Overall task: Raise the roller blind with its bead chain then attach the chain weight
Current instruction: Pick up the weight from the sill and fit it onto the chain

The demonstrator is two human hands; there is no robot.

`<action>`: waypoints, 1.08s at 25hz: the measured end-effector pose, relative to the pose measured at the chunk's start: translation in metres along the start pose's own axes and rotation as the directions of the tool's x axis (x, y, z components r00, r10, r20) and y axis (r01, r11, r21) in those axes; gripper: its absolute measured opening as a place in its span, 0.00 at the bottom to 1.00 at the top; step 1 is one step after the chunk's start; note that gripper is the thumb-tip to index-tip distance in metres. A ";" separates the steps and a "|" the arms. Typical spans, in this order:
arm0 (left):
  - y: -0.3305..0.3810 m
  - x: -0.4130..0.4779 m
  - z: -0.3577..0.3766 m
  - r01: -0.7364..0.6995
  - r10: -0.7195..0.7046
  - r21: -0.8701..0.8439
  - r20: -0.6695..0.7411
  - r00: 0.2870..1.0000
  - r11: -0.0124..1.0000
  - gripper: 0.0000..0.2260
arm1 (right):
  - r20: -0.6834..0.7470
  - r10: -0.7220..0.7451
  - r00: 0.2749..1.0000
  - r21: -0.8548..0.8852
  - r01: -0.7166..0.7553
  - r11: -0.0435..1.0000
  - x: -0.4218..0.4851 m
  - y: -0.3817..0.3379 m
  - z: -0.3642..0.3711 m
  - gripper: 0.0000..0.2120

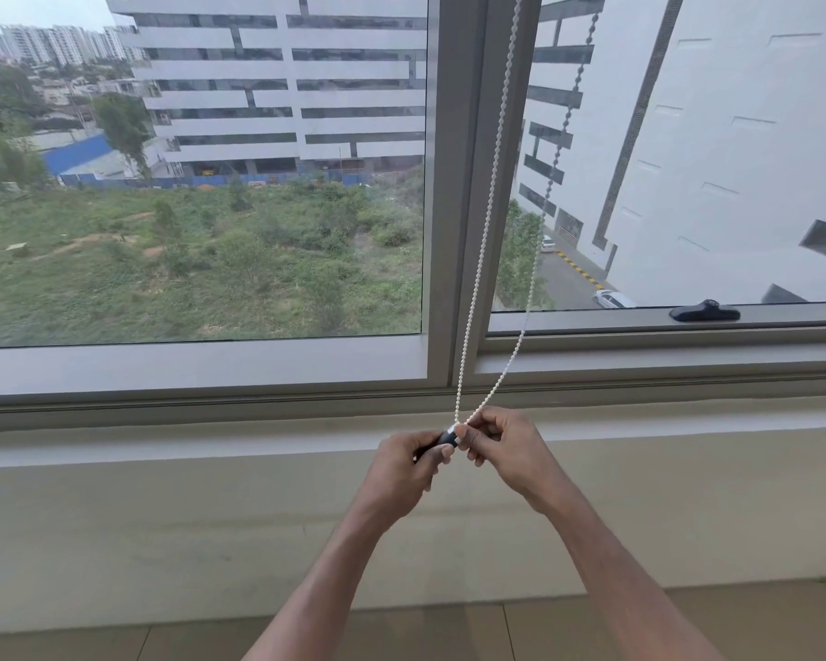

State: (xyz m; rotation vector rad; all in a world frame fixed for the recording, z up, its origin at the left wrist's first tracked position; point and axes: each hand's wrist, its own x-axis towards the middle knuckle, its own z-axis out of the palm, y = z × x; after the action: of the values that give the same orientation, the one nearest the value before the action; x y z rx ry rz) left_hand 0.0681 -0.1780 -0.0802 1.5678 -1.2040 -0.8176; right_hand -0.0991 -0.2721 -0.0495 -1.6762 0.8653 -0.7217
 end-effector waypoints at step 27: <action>-0.016 -0.004 0.005 -0.037 0.022 -0.218 -0.069 0.997 0.975 0.07 | 0.024 -0.128 0.991 -0.033 0.129 0.991 0.000 -0.003 0.004 0.04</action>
State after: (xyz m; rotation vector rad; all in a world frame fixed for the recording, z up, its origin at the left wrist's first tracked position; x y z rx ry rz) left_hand 0.0672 -0.1751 -0.0975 1.3835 -1.0495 -0.8424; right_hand -0.0956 -0.2699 -0.0474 -1.7798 0.7634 -0.7780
